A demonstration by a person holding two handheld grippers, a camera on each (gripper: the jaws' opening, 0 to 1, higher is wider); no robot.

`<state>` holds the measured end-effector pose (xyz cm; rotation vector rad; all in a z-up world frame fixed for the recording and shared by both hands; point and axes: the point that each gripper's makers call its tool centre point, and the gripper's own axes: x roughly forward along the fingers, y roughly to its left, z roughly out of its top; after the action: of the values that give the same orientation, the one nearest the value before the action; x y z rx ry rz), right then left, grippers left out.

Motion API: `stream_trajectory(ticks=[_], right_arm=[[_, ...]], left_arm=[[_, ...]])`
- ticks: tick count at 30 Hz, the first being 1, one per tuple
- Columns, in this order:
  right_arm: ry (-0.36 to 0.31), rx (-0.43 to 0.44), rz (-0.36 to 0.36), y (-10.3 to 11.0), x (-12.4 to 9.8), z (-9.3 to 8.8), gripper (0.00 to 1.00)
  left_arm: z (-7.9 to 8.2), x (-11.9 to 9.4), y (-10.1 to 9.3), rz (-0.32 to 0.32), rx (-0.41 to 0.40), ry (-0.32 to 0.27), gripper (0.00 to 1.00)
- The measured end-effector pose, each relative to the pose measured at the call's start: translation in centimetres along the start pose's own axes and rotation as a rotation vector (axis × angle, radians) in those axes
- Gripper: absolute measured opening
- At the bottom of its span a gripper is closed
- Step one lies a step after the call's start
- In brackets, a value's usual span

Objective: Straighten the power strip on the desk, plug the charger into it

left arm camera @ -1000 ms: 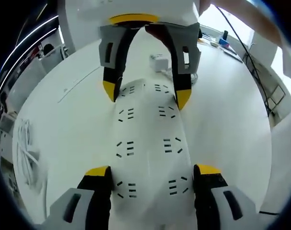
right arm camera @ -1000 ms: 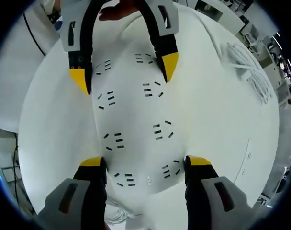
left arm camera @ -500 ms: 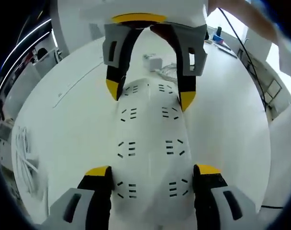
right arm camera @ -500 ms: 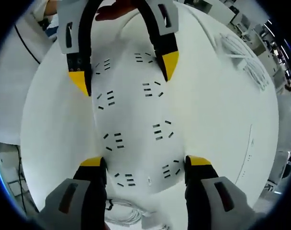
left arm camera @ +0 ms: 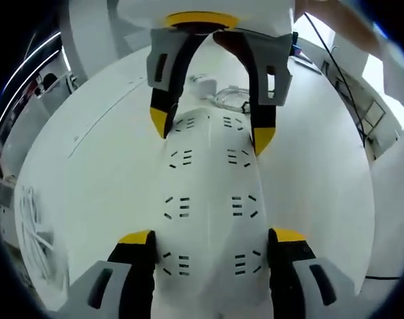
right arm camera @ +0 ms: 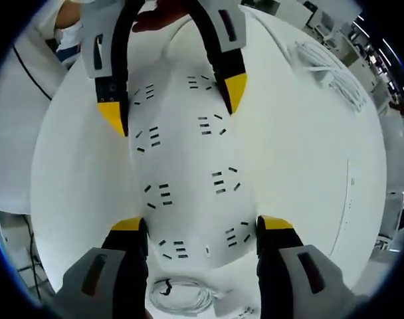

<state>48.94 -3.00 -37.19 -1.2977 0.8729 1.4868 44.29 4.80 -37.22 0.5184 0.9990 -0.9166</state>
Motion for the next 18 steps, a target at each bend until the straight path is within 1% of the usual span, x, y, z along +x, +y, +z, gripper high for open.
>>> stream_trajectory(ticks=[6, 18], right_arm=[[-0.007, 0.026, -0.006, 0.56, -0.09, -0.05, 0.65], [-0.010, 0.062, -0.016, 0.90, -0.13, -0.16, 0.65]], left_arm=[[0.14, 0.03, -0.24, -0.004, 0.009, -0.005, 0.70], [0.26, 0.09, -0.48, -0.015, 0.028, -0.011, 0.70]])
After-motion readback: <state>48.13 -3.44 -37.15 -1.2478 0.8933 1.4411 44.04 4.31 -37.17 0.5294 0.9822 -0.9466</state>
